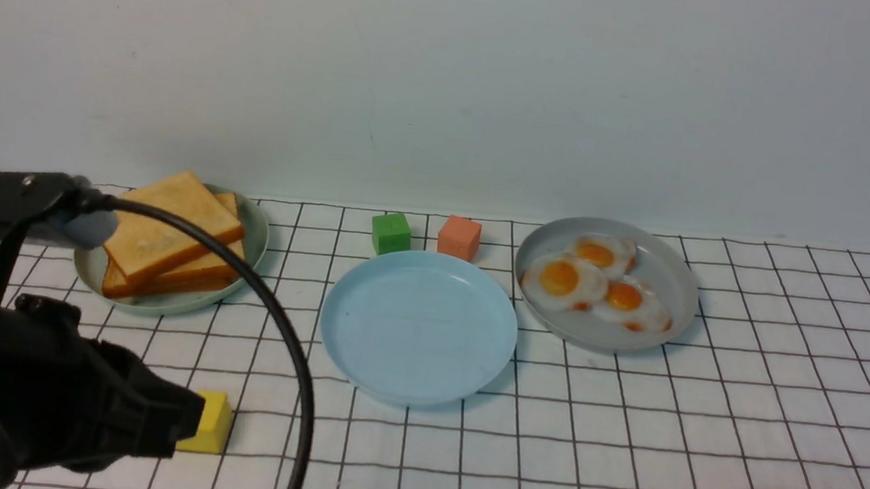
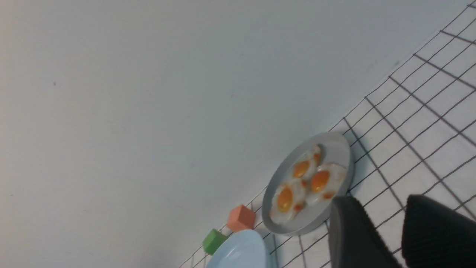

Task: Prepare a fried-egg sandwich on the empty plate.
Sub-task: Use the left arm to grab a slice of bread

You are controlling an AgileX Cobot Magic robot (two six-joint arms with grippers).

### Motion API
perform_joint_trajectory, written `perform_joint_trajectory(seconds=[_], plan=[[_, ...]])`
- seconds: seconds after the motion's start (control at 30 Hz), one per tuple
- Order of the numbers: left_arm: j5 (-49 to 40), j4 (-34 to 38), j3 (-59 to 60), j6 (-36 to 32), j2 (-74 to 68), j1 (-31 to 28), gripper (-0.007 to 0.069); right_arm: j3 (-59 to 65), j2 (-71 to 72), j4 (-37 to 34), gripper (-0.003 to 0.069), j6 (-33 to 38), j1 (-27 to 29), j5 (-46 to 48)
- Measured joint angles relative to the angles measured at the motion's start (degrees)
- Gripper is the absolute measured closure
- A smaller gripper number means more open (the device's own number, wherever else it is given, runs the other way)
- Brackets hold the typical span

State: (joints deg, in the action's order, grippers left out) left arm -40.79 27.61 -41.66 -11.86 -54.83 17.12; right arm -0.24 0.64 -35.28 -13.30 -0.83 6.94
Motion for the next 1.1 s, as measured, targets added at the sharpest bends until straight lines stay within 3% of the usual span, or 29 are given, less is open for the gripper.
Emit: perform_joint_trajectory(seconds=[0.07,0.27,0.4,0.67,0.83,0.97,1.1], plan=[[0.2,-0.5,-1.3,-0.2,-1.6,-0.2,0.0631,-3.8,-0.4,0.0,0.0462,1.6,-0.8,4.4],[-4.6,-9.3,-15.6,2.7,-18.5,-4.5,0.0631,-29.3,-16.5,8.3,0.0636,19.3,-5.1,37.3],[-6.6,-13.0,-24.2,4.2,-29.6,-7.9,0.0631,-40.7,-26.0,12.4,0.0664,24.9,-6.0,50.8],[-8.4,-23.2,-42.2,4.4,-50.0,-11.8,0.0631,-43.9,-32.4,13.7,0.066,27.1,-12.6,51.7],[-8.3,-27.2,-50.1,2.4,-57.2,-11.8,0.0571,-43.9,-32.6,15.2,0.0658,28.3,-13.9,51.5],[-6.9,-27.6,-52.9,-4.8,-60.9,-11.8,0.0394,-43.9,-32.6,15.7,0.0655,28.4,-13.9,50.0],[-3.8,-27.6,-53.1,-8.6,-62.0,-11.8,0.0264,-44.0,-32.6,16.1,0.0652,28.4,-13.9,48.4]])
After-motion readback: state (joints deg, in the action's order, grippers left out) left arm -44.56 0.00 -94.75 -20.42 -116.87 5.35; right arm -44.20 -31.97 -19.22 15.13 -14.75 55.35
